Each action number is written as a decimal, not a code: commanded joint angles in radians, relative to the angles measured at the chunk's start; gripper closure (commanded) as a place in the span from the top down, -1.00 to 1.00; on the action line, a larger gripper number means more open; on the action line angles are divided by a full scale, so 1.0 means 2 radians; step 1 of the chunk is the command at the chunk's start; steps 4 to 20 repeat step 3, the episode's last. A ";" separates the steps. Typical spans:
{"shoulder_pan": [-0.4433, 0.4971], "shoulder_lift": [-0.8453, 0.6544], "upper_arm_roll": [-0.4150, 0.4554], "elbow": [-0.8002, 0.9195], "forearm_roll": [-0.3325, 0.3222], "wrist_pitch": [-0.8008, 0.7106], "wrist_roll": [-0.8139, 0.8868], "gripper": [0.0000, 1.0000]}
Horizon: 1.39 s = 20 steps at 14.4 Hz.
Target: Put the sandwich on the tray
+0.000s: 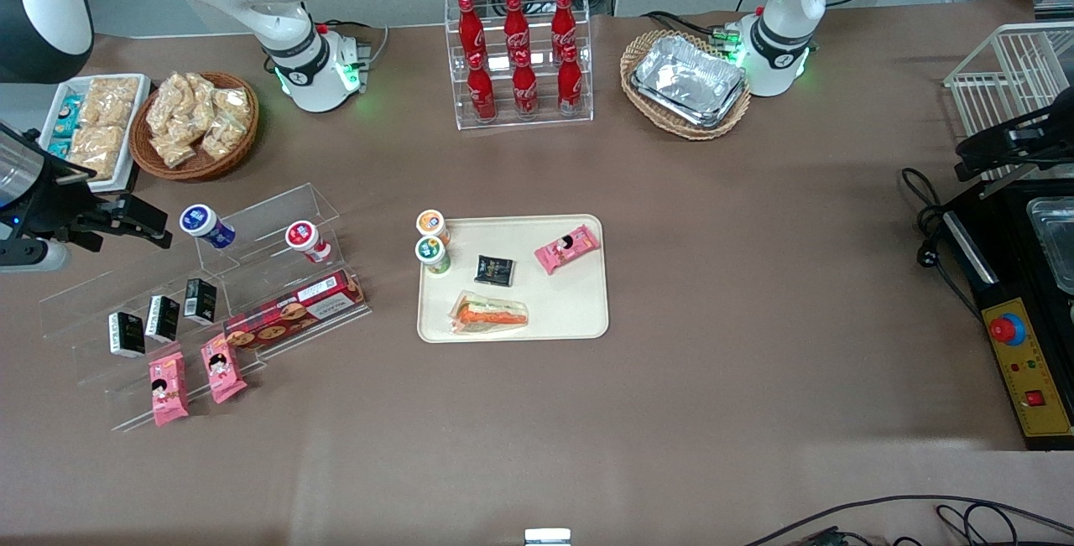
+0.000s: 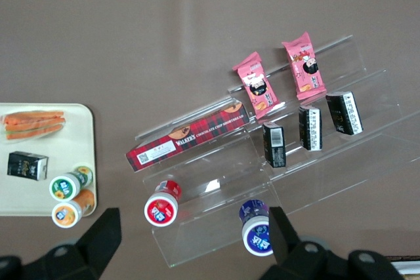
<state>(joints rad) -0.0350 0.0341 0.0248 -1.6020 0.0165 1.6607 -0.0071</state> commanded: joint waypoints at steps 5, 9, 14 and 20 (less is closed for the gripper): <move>-0.008 -0.012 0.001 -0.005 -0.002 -0.027 -0.017 1.00; -0.008 -0.012 0.001 -0.005 -0.002 -0.027 -0.017 1.00; -0.008 -0.012 0.001 -0.005 -0.002 -0.027 -0.017 1.00; -0.008 -0.012 0.001 -0.005 -0.002 -0.027 -0.017 1.00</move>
